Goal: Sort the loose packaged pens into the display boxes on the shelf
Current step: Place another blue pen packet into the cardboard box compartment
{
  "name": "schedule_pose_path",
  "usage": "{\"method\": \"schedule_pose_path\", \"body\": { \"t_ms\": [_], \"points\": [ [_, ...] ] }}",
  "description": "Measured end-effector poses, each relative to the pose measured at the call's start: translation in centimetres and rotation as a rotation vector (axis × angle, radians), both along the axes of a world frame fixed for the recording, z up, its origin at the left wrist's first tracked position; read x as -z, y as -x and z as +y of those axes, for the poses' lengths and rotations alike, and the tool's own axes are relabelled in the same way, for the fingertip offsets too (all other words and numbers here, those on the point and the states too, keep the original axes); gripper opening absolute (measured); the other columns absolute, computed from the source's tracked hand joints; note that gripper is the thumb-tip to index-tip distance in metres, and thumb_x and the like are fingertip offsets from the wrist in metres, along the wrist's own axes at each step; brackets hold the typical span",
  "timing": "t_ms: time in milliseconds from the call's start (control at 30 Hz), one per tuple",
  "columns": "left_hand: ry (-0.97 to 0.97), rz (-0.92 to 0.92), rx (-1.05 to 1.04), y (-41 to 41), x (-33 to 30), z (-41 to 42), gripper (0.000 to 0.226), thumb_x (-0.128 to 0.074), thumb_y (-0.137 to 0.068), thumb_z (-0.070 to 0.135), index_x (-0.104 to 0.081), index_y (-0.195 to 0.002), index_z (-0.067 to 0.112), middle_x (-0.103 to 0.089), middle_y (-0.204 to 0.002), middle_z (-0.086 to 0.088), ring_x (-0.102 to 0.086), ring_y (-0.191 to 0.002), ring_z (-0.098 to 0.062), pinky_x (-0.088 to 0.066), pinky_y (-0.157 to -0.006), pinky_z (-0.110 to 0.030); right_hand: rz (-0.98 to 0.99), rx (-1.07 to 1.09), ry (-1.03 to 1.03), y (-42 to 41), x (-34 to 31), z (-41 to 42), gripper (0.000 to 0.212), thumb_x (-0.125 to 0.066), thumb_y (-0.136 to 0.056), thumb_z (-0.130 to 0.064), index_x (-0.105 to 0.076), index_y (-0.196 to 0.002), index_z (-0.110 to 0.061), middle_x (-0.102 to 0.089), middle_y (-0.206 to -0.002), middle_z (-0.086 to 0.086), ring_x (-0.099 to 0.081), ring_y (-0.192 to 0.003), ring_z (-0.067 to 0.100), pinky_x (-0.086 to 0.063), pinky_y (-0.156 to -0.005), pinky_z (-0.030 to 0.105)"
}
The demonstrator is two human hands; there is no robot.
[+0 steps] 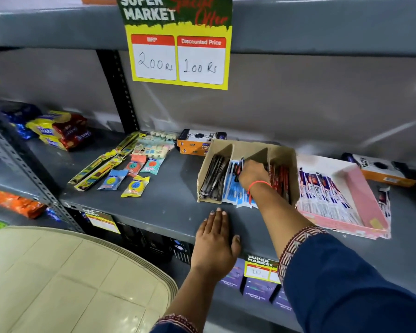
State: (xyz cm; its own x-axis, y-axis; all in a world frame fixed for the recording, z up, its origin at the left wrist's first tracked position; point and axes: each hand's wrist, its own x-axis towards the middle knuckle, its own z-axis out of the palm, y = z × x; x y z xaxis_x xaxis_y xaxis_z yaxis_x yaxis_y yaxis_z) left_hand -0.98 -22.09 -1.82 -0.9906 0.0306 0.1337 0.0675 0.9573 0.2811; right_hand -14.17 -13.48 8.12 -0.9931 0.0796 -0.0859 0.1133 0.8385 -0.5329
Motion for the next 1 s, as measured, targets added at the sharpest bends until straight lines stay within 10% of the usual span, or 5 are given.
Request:
{"method": "schedule_pose_path", "body": {
  "t_ms": [467, 633, 1000],
  "points": [
    [0.024, -0.038, 0.007, 0.2, 0.3, -0.2, 0.059, -0.035, -0.081, 0.040, -0.061, -0.116, 0.001, -0.061, -0.121, -0.016, -0.058, -0.111, -0.028, -0.043, -0.091, -0.044, 0.087, 0.023, -0.013, 0.7, 1.5, 0.3, 0.031, -0.038, -0.089, 0.004, -0.062, -0.109, 0.011, -0.064, -0.115, 0.031, -0.063, -0.107, 0.041, -0.051, -0.089, 0.043],
    [0.008, 0.023, 0.038, 0.0, 0.1, 0.1, 0.085, -0.001, -0.076, 0.051, -0.023, -0.142, 0.003, -0.021, -0.152, -0.013, -0.016, -0.140, -0.026, 0.000, -0.110, -0.031, 0.265, 0.065, 0.166, -0.7, -0.3, 1.6, 0.027, -0.042, -0.086, 0.001, -0.067, -0.097, 0.002, -0.069, -0.104, 0.025, -0.065, -0.098, 0.039, -0.052, -0.085, 0.037],
    [0.054, -0.007, -0.003, 0.1, -0.2, 1.0, 0.093, 0.002, -0.070, 0.051, -0.023, -0.140, -0.004, -0.025, -0.148, -0.022, -0.020, -0.138, -0.032, -0.011, -0.113, -0.040, 0.659, 0.608, 0.200, -6.1, 0.4, 19.3, 0.031, -0.042, -0.085, -0.010, -0.069, -0.096, -0.001, -0.063, -0.105, 0.028, -0.060, -0.097, 0.045, -0.048, -0.078, 0.044]
  ]
}}
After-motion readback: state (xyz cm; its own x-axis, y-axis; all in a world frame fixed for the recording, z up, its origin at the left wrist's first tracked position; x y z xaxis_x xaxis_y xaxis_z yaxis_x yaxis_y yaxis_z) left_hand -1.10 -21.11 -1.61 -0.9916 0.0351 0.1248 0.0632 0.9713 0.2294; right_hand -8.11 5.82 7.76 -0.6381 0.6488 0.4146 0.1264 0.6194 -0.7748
